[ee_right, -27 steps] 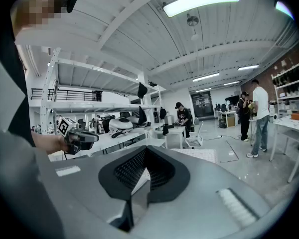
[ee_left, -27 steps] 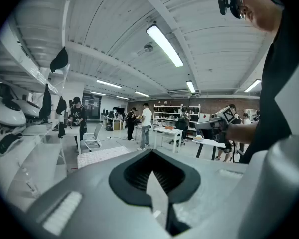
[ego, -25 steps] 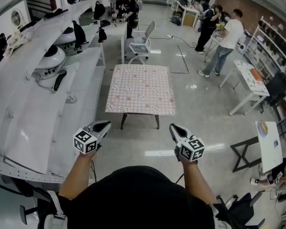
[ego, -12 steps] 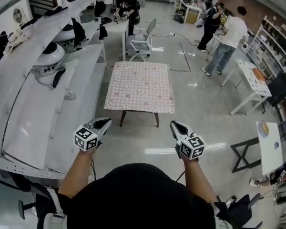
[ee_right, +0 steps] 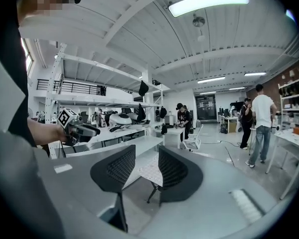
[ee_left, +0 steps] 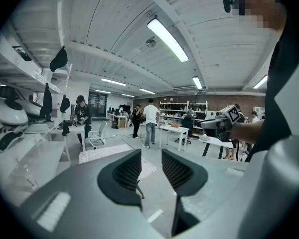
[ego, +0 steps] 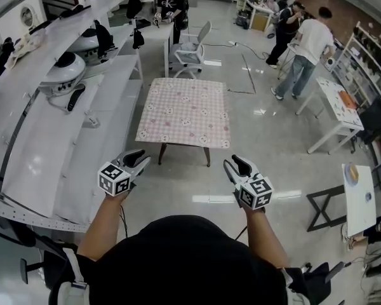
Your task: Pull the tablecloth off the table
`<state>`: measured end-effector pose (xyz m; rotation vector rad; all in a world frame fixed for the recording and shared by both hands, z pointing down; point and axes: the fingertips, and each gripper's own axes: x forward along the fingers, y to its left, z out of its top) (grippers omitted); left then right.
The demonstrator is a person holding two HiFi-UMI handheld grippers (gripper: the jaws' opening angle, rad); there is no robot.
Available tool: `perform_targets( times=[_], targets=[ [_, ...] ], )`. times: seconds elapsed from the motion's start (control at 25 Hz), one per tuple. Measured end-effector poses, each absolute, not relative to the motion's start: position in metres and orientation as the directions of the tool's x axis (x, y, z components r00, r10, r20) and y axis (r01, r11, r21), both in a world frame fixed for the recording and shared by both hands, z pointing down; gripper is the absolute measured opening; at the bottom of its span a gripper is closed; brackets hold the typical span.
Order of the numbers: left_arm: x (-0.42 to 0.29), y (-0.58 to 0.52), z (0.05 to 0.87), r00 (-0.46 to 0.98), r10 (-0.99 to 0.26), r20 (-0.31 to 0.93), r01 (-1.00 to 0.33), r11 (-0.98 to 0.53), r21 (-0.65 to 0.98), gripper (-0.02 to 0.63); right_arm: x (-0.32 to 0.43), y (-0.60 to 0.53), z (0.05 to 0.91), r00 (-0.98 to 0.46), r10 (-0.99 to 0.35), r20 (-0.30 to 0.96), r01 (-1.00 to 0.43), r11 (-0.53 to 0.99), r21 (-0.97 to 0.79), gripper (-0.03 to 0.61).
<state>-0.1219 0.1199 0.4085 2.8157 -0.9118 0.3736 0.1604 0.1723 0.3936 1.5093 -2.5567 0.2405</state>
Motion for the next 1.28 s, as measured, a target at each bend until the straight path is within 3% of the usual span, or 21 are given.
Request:
perform_targets(
  times=[0.2,0.36,1.28],
  targets=[
    [-0.110,0.122,0.415,0.774,-0.565,0.286,-0.604,-0.794,0.064,0.234,0.172,0.171,0.402,-0.478,-0.848,0.232,-0.876,0.480,-0.049,0.246],
    [-0.101,0.127,0.421,0.774,-0.560,0.296,-0.602,-0.795,0.072,0.284,0.181,0.171,0.405,-0.476,-0.847,0.237,-0.877,0.478,-0.054,0.281],
    [-0.127,0.052,0.457,0.780,-0.533,0.329,-0.600,-0.786,0.149,0.295,0.159,0.096,0.436,-0.455,-0.838,0.302,-0.888,0.453,-0.081,0.307]
  ],
)
